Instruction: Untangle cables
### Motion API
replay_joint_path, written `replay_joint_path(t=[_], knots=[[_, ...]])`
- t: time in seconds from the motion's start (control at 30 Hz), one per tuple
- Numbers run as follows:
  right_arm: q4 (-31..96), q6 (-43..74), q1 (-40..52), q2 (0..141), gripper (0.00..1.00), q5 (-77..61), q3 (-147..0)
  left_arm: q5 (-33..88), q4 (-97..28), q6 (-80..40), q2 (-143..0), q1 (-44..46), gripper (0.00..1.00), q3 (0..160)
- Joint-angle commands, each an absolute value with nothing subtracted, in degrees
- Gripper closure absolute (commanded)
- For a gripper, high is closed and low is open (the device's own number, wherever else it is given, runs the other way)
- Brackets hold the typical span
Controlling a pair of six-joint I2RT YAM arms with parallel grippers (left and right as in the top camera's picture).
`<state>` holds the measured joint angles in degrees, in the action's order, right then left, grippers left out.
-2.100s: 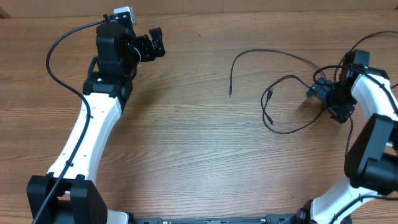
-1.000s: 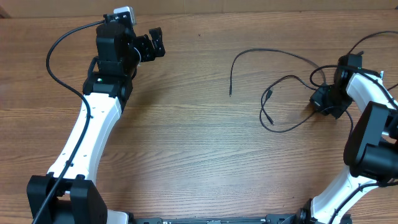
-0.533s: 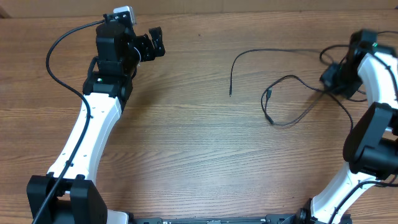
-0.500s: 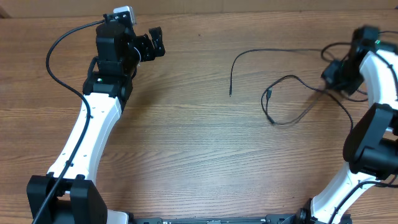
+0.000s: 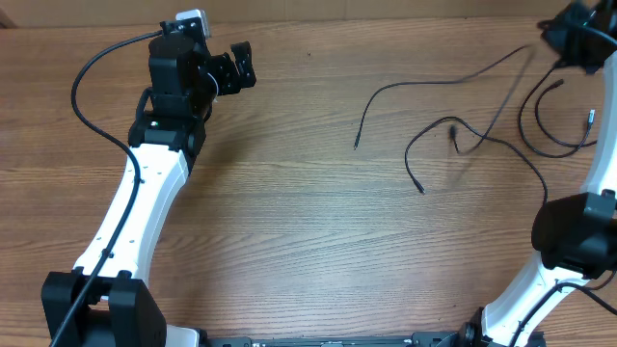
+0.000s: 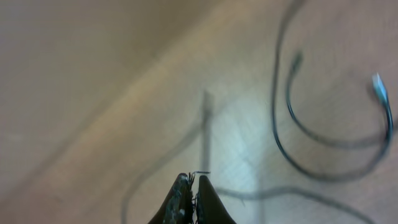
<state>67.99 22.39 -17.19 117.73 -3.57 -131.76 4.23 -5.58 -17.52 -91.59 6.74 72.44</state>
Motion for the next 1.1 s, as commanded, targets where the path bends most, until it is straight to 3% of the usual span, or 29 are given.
replay_joint_path(t=[0.0, 0.6, 0.63, 0.67, 0.7, 0.73, 0.77, 0.8, 1.07], knots=[[66.0, 22.0, -17.1, 116.3, 0.96, -3.5, -136.2, 4.0, -5.3, -16.3, -91.5, 6.7, 0.01, 72.9], [63.2, 21.9, -16.6, 116.4, 0.96, -2.0, -137.7, 4.0, -5.3, -16.3, -91.5, 6.7, 0.01, 72.9], [63.3, 22.0, -16.6, 116.4, 0.89, -2.0, -137.7, 4.0, -5.3, -16.3, -91.5, 6.7, 0.0, 72.9], [63.3, 22.0, -16.6, 116.4, 0.63, -2.0, -137.7, 4.0, -5.3, -16.3, -91.5, 6.7, 0.0, 72.9], [63.3, 22.0, -16.6, 116.4, 0.31, -2.0, -137.7, 4.0, -5.3, -16.3, -91.5, 6.7, 0.0, 72.9], [63.3, 22.0, -16.6, 116.4, 0.13, -2.0, -137.7, 4.0, -5.3, -16.3, -91.5, 6.7, 0.0, 72.9], [63.3, 22.0, -16.6, 116.4, 0.05, -2.0, -137.7, 4.0, -5.3, -16.3, -91.5, 6.7, 0.01, 72.9], [63.4, 22.0, -16.6, 116.4, 0.0, -2.0, -137.7, 4.0, -5.3, -16.3, -91.5, 6.7, 0.0, 72.9], [65.6, 22.1, -16.5, 116.4, 0.0, -2.0, -137.5, 4.0, -5.3, -16.3, -91.5, 6.7, 0.0, 72.9]])
